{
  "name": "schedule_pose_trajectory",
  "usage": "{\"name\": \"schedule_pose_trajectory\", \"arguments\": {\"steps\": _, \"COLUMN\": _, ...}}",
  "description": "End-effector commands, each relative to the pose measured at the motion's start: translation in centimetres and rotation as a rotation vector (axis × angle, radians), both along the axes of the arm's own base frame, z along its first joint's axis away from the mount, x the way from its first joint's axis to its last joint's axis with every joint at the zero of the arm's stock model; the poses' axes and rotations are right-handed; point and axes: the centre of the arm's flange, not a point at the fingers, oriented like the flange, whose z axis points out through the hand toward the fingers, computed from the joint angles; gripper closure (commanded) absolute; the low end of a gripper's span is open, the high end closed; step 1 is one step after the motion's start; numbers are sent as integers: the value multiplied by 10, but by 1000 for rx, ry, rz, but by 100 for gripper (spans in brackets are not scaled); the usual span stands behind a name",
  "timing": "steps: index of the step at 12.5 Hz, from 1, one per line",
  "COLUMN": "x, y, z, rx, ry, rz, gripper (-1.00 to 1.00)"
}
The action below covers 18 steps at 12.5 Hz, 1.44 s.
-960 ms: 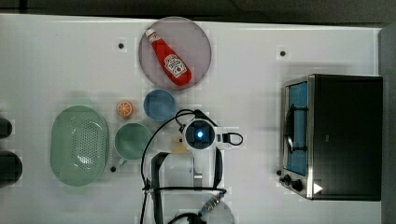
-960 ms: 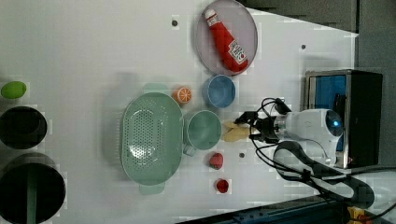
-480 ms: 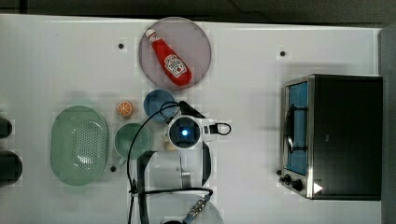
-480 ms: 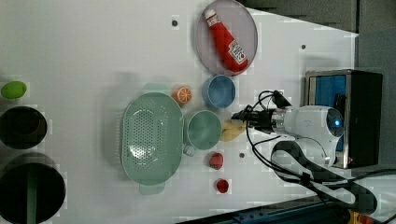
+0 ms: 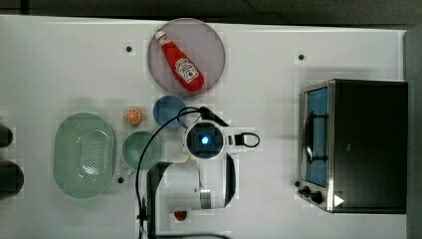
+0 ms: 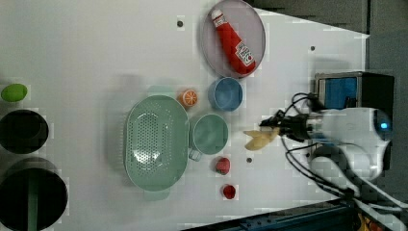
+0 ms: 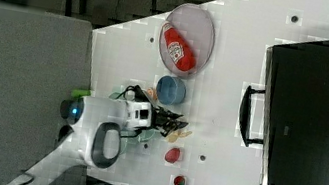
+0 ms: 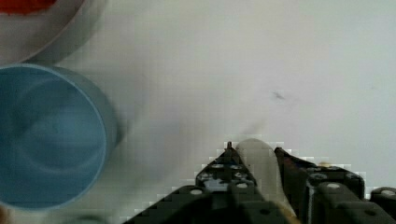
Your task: Pick Banana and place it in strainer.
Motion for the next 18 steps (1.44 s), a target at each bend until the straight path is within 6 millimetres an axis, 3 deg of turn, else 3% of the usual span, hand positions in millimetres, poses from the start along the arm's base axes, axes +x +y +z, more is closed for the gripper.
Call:
{"name": "schedule_pose_trajectory", "arguments": {"steps": 1, "x": 17, "y": -26, "z": 122, "rx": -9, "ry": -69, "rz": -26, "gripper": 47}}
{"name": "schedule_pose_trajectory", "arguments": {"steps": 3, "x": 10, "y": -31, "z": 188, "rx": -13, "ry": -23, "rz": -40, "gripper": 47}}
{"name": "schedule_pose_trajectory", "arguments": {"steps": 5, "x": 4, "y": -22, "z": 246, "rx": -17, "ry": -24, "rz": -25, "gripper": 47}}
{"name": "schedule_pose_trajectory", "arguments": {"steps": 7, "x": 4, "y": 3, "z": 295, "rx": -16, "ry": -90, "rz": 18, "gripper": 47}}
{"name": "schedule_pose_trajectory", "arguments": {"steps": 9, "x": 2, "y": 42, "z": 321, "rx": -5, "ry": -129, "rz": 83, "gripper": 47}}
{"name": "schedule_pose_trajectory", "arguments": {"steps": 11, "x": -5, "y": 106, "z": 318, "rx": 20, "ry": -120, "rz": 174, "gripper": 47}}
{"name": "schedule_pose_trajectory", "arguments": {"steps": 13, "x": -20, "y": 183, "z": 298, "rx": 36, "ry": -87, "rz": 179, "gripper": 47}}
{"name": "schedule_pose_trajectory", "arguments": {"steps": 15, "x": -37, "y": 251, "z": 266, "rx": 26, "ry": -48, "rz": 81, "gripper": 47}}
{"name": "schedule_pose_trajectory", "arguments": {"steps": 18, "x": -52, "y": 328, "z": 213, "rx": 64, "ry": -30, "rz": -130, "gripper": 47}}
